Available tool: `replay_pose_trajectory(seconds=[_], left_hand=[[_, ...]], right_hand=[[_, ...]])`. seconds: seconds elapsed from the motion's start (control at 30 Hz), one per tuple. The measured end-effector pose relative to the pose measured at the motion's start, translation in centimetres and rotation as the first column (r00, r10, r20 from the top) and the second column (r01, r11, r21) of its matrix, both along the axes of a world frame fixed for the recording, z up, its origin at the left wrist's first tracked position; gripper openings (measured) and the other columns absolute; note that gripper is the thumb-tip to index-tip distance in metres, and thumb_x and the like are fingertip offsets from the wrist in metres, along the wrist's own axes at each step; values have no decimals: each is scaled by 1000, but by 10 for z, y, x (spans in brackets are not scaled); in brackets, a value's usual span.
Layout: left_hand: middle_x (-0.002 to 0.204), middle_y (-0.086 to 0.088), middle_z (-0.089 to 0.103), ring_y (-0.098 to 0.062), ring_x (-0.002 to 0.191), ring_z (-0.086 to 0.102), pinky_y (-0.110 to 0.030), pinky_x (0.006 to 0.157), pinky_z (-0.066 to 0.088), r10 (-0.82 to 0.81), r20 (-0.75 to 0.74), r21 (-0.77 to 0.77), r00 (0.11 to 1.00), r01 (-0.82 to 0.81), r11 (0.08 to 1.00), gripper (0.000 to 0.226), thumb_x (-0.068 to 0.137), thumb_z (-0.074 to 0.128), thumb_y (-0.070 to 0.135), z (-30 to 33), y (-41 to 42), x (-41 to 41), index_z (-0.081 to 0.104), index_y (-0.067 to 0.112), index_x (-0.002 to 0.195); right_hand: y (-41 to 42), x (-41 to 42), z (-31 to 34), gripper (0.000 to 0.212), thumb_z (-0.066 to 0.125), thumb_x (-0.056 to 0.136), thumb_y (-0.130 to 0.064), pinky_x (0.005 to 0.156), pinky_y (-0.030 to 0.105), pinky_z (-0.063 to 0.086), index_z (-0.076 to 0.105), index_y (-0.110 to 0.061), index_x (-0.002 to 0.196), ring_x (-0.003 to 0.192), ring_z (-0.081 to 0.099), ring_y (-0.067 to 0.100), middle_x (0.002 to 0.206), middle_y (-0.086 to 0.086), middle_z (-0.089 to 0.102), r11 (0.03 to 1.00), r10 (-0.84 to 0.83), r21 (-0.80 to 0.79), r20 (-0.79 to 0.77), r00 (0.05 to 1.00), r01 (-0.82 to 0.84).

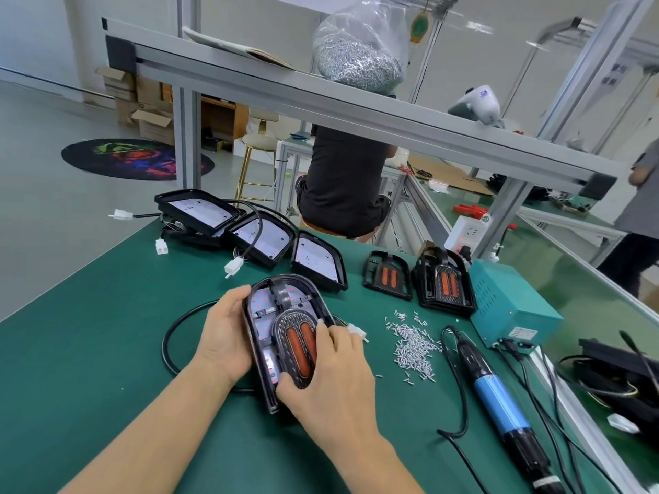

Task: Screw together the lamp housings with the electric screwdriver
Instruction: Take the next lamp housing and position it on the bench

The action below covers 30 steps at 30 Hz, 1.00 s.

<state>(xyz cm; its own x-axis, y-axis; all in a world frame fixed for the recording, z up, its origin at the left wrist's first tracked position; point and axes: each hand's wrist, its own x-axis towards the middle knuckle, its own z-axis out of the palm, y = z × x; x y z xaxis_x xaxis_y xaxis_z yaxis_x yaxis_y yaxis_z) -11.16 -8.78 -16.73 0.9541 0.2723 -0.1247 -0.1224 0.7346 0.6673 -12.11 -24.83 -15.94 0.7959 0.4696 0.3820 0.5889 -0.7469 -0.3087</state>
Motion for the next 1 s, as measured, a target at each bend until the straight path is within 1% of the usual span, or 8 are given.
replay_pose_trajectory(seconds=[0.13,0.3,0.47,0.6,0.77,0.87,0.93,1.0], left_hand=[[104,-19,71,-30,84,71,-38,70,59,-36,-62,-3,997,35,999,46,85,53,42,5,-10,2,76,4,93],[113,-20,67,-30,87,70,-41,77,54,8,-131,-39,991,-13,999,46,91,52,39,5,-9,3,67,2,113],[124,-22,61,-35,108,60,-47,89,50,22,-171,-43,985,-30,999,45,95,50,30,6,-7,4,54,2,131],[96,-12,72,-24,78,69,-35,67,57,124,-173,89,977,-110,990,19,98,47,16,3,-4,8,64,9,104],[87,-10,70,-21,71,65,-33,67,53,215,-246,276,945,-144,950,27,90,46,-8,-4,-6,8,65,9,98],[80,-7,69,-22,71,63,-32,71,53,288,-256,516,923,-121,848,31,82,53,-14,-6,-10,9,67,10,96],[83,-6,68,-23,78,61,-34,79,50,351,-236,694,906,-95,714,32,79,58,-13,-6,-11,8,67,11,97],[83,-3,68,-22,79,61,-33,77,48,398,-218,823,891,-52,566,29,78,63,-7,-6,-9,6,66,19,91]], right_hand=[[-4,-1,-4,73,49,73,-59,93,23,36,41,-23,136,116,35,15,124,-8,41,1000,20,3,-45,999,-20],[-12,5,-4,80,53,76,-56,101,22,32,34,-21,146,121,32,15,133,-7,39,999,35,-11,-34,999,-35],[-15,3,-8,81,54,79,-56,102,25,33,33,-20,148,124,34,17,137,-5,39,999,35,0,-28,999,-35],[-19,5,-9,77,52,79,-57,101,26,29,38,-21,145,123,37,17,136,-7,42,999,47,8,-13,999,-47],[-29,14,-6,66,52,76,-57,101,19,15,53,-25,134,123,39,12,131,-11,48,997,71,8,-8,997,-71],[-37,20,-5,60,58,80,-54,100,16,13,54,-29,134,124,37,6,132,-15,47,995,86,44,-36,996,-84],[-41,23,-3,55,62,83,-50,104,18,15,55,-29,133,124,37,4,132,-17,48,991,108,81,-77,991,-102],[-47,25,1,49,65,84,-45,108,21,20,59,-27,130,121,38,2,129,-18,50,980,148,154,-125,981,-128]])
